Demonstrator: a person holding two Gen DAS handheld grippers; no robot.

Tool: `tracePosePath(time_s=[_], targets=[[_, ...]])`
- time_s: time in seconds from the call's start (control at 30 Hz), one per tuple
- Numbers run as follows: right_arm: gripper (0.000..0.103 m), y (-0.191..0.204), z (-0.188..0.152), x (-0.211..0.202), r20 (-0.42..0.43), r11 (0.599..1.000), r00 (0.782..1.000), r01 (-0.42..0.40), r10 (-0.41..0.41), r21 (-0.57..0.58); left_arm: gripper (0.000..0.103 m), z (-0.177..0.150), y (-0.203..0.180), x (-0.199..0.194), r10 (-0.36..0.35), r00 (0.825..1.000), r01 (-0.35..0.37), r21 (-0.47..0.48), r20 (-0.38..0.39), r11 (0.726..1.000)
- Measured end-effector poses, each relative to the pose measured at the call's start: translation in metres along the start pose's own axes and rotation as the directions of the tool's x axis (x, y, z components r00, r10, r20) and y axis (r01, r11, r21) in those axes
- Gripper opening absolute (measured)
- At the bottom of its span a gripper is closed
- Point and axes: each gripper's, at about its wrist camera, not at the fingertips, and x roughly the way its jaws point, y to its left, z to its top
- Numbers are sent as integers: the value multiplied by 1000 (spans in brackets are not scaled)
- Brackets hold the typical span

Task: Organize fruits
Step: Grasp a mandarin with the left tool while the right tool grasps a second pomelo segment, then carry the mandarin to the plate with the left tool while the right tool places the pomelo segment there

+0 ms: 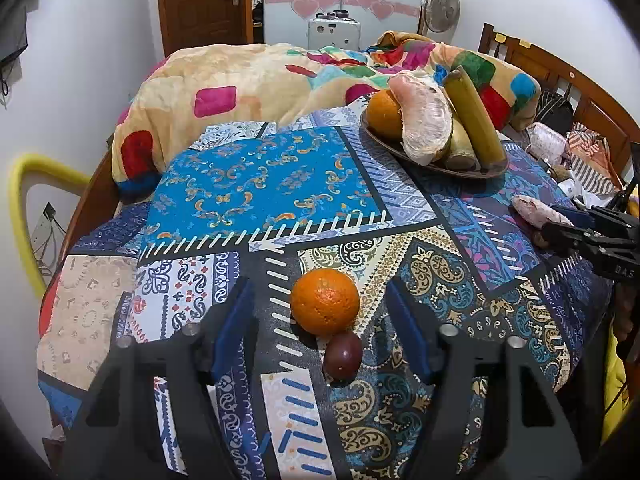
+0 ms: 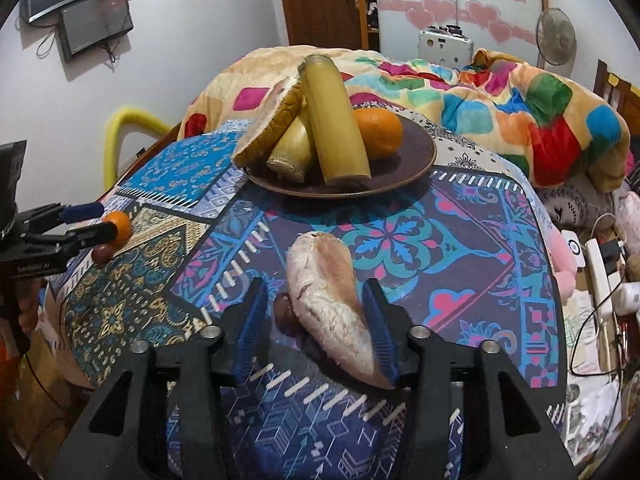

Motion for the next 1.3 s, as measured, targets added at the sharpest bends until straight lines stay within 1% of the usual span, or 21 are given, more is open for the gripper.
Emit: tracePosePath(time_s=[0.07,0.13,0.2,0.27,0.33,0.5,0.6,0.87,1.03,1.2,1.3], targets=[[35,-2,0,1,-1,1000,1000,4,-4,6,60,0,2,3,-20,1000,20,-13,-11,1000],[35,-3,0,0,-2,1000,1000,-9,9,11,54,-2,3,6,-29,999,28,-16,-23,999],[35,-5,0,-1,-3,1000,1000,-20,20,17,44,-3,2,9,-25,999,25,-10,-37,1000],[34,-6,-1,-2,-3,1000,1000,-23,23,20,37,-5,1,13,-28,998,27,-11,-51,1000],[33,-9,-1,-5,1,999,999,-34,34,32,37,-5,1,12,-25,999,25,-14,-45,1000],[26,-19,-1,-14,17,997,999,-42,41,68,37,-1,-3,6,-23,999,22,-9,-35,1000],[24,-27,-1,-21,25,995,999,-47,45,92,37,4,-10,-3,-35,999,35,-6,-15,999],[22,-45,-5,-35,37,993,999,-11,7,114,37,21,-40,-15,-90,996,90,26,28,996],[21,-50,-3,-44,57,994,998,-4,-2,108,36,34,-62,-10,-129,991,127,52,41,991],[19,-51,10,-51,91,995,996,-5,-4,98,37,50,-82,4,-160,986,157,60,44,986],[19,-50,17,-52,108,996,994,-1,-9,84,37,60,-93,12,-163,985,160,72,48,985]])
